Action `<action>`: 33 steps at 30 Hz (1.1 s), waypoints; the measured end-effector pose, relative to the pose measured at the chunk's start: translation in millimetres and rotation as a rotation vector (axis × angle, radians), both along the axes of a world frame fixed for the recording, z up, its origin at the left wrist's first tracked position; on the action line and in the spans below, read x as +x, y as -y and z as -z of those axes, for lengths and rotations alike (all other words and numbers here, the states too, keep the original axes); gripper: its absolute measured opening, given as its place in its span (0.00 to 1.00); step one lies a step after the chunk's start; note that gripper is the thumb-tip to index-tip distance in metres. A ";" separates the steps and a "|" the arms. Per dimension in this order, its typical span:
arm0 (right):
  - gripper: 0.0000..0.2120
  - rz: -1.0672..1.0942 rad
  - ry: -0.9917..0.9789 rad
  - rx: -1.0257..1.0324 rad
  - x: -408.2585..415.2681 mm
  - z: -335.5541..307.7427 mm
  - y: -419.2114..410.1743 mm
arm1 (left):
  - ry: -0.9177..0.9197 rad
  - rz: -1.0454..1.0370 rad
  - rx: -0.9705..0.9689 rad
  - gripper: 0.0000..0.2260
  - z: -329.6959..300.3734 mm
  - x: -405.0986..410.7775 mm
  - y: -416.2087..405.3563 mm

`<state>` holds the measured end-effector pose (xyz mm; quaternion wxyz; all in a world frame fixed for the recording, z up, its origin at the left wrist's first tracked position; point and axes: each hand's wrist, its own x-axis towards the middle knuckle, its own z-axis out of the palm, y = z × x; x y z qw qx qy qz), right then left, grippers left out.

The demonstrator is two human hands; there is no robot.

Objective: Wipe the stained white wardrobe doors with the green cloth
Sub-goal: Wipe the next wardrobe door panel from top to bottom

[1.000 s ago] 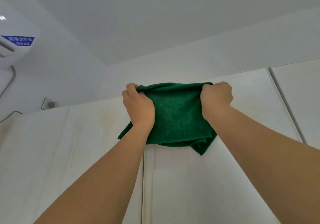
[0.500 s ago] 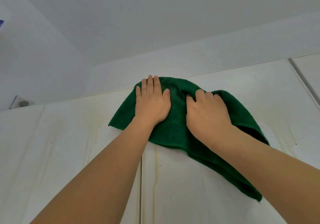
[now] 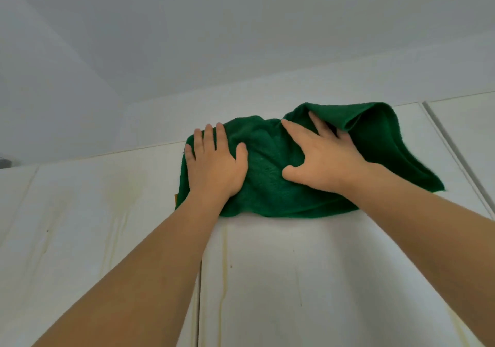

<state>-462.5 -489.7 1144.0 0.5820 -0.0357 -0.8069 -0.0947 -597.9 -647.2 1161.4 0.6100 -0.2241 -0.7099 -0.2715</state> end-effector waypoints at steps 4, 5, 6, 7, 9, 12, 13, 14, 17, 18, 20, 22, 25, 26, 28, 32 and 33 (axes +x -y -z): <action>0.41 0.016 -0.022 0.076 -18.1 13.8 -10.1 | -0.025 -0.001 -0.021 0.31 6.6 -2.0 -0.8; 0.41 0.012 -0.032 0.099 -17.4 12.0 -15.6 | -0.041 -0.008 -0.072 0.30 9.2 -1.9 1.2; 0.42 0.021 -0.039 0.122 -14.6 6.1 -22.6 | -0.054 -0.021 -0.130 0.30 11.3 -0.9 3.0; 0.43 0.037 -0.046 0.130 -11.6 -1.5 -29.1 | -0.060 -0.042 -0.186 0.29 12.9 -0.2 4.4; 0.41 0.098 -0.090 0.087 -9.8 -15.2 -35.7 | -0.054 -0.080 -0.225 0.29 14.1 -0.2 2.8; 0.29 0.157 -0.199 0.021 -29.7 -11.2 -15.9 | -0.034 -0.092 -0.156 0.29 6.7 -1.8 -3.3; 0.28 0.150 -0.210 0.056 -39.1 -0.2 -6.5 | -0.024 -0.090 -0.137 0.28 3.7 -1.8 -4.4; 0.29 0.139 -0.209 0.120 -46.6 12.0 1.3 | -0.026 -0.087 -0.120 0.27 1.7 -2.2 -5.2; 0.27 0.074 -0.087 0.229 -43.0 10.0 2.4 | -0.078 -0.084 -0.104 0.28 13.1 -2.2 -6.7; 0.26 0.070 -0.053 0.240 -36.6 -3.5 -2.1 | -0.094 -0.080 -0.111 0.31 23.1 -1.0 -7.8; 0.26 0.087 -0.015 0.224 -23.5 -28.5 -9.7 | -0.107 -0.046 -0.148 0.37 45.8 1.2 -9.4; 0.25 0.112 -0.061 0.218 -24.1 -38.6 -12.8 | -0.107 -0.033 -0.178 0.38 53.1 -0.6 -6.8; 0.26 0.137 -0.161 0.193 -38.0 -26.7 -8.9 | -0.108 -0.046 -0.127 0.32 27.7 -3.7 -3.4; 0.26 0.125 -0.169 0.168 -39.9 -22.1 -8.1 | -0.094 -0.051 -0.092 0.30 16.1 -2.3 -4.7; 0.27 0.113 -0.176 0.145 -41.8 -16.7 -8.3 | -0.085 -0.066 -0.024 0.30 2.9 1.1 -10.8; 0.27 0.083 -0.178 0.161 -41.2 -3.8 -8.2 | -0.025 -0.067 0.025 0.30 42.3 13.6 -17.3; 0.27 0.076 -0.181 0.162 -41.8 0.8 -8.2 | -0.024 -0.081 0.012 0.31 60.6 15.5 -16.2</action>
